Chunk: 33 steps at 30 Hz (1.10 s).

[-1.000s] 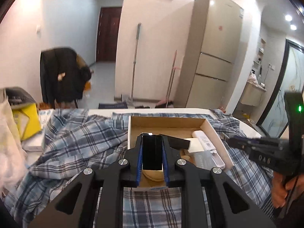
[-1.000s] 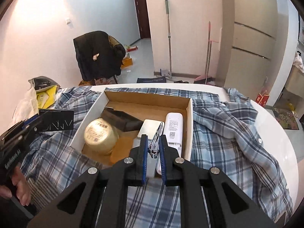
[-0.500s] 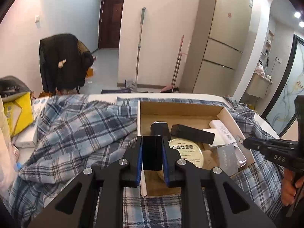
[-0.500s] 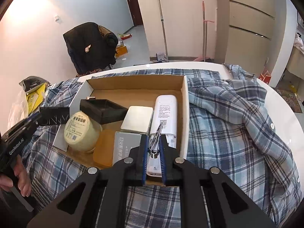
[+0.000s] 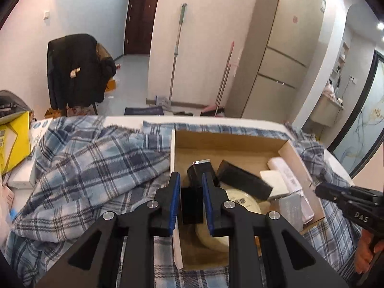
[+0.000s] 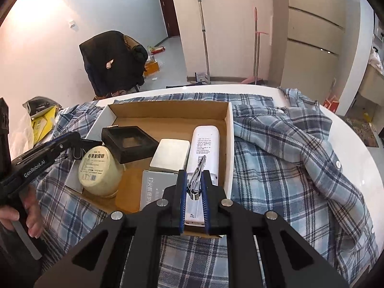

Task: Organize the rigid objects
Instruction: 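Lower the black block and silver tweezers into the box with both grippers, then open both grippers and lift them away from the box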

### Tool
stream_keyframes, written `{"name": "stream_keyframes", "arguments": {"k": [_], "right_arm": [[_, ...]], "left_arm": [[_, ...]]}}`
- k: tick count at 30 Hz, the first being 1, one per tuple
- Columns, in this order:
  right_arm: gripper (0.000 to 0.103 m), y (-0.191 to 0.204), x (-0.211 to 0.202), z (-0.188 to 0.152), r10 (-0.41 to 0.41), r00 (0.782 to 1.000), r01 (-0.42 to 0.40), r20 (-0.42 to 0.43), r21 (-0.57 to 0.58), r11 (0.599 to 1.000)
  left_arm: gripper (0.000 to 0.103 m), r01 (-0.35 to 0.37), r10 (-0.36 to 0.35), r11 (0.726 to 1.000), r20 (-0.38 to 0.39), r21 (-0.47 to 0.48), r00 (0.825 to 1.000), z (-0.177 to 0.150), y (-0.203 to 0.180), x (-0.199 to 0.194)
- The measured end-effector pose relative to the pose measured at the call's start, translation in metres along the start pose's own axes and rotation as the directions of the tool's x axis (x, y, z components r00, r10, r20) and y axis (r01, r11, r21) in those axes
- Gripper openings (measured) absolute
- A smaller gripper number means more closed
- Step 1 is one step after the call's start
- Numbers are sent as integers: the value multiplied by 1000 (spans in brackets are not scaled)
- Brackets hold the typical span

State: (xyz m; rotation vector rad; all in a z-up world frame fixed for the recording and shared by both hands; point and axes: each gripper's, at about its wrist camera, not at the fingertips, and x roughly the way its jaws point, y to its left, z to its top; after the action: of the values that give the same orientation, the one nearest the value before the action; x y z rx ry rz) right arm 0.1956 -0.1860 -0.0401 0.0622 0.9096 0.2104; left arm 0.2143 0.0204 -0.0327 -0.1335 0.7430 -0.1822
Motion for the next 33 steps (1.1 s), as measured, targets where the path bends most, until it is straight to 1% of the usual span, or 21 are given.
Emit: {"name": "stream_keyframes", "arguments": {"k": [1,3,4,6,7,9,11,13,18,21,24,26,28,31,33], "right_arm": [[11,-1,0,0,2,1000,-2,4,4,1000],[11,-2,-2,1,7,1000,-7,21,6,1000],[11,-2,-3,2,8,1000,-8,28,2,1000],[11,-2,-4,3,24,999,-24,34,-4,1000],[11,-2,-4,3,32,999,-32,31,-3,999],[11,-2,-1,3,49,999,-49,12,0,999],[11,-2,4,1,65,998,-65,-13,7,998],[11,-3,10,0,74,997,-73,-37,17,997],[11,-8,23,-4,95,991,-91,-96,52,995],[11,-11,28,-6,99,988,-92,-114,68,993],[11,-10,31,-6,90,988,-82,-125,66,994],[11,-10,33,-6,88,987,-80,-136,65,995],[11,-9,31,-6,86,987,-79,-134,60,995],[11,-10,23,-3,74,991,-69,-109,53,996],[11,-11,13,-1,76,994,-72,-85,56,996]], "left_arm": [[30,1,-1,1000,10,0,1000,1,0,-3],[68,-10,10,1000,44,-7,999,4,2,-11],[72,-13,14,1000,78,-13,997,4,3,-18],[75,-19,19,1000,145,0,989,5,2,-34],[76,-23,21,1000,161,15,987,6,1,-39],[85,-41,33,999,204,35,978,7,-1,-53],[86,-48,33,998,259,48,965,4,-3,-68],[86,-58,35,996,293,71,955,2,-6,-80],[86,-72,28,991,351,115,936,-4,-17,-100],[87,-79,23,988,372,136,928,-7,-23,-107],[87,-117,37,977,398,179,917,-12,-32,-109],[87,-133,43,970,396,203,917,-14,-36,-107],[87,-134,41,969,395,209,918,-15,-38,-107],[87,-129,36,970,403,208,915,-16,-39,-111],[87,-125,32,972,415,199,909,-15,-39,-117]]}}
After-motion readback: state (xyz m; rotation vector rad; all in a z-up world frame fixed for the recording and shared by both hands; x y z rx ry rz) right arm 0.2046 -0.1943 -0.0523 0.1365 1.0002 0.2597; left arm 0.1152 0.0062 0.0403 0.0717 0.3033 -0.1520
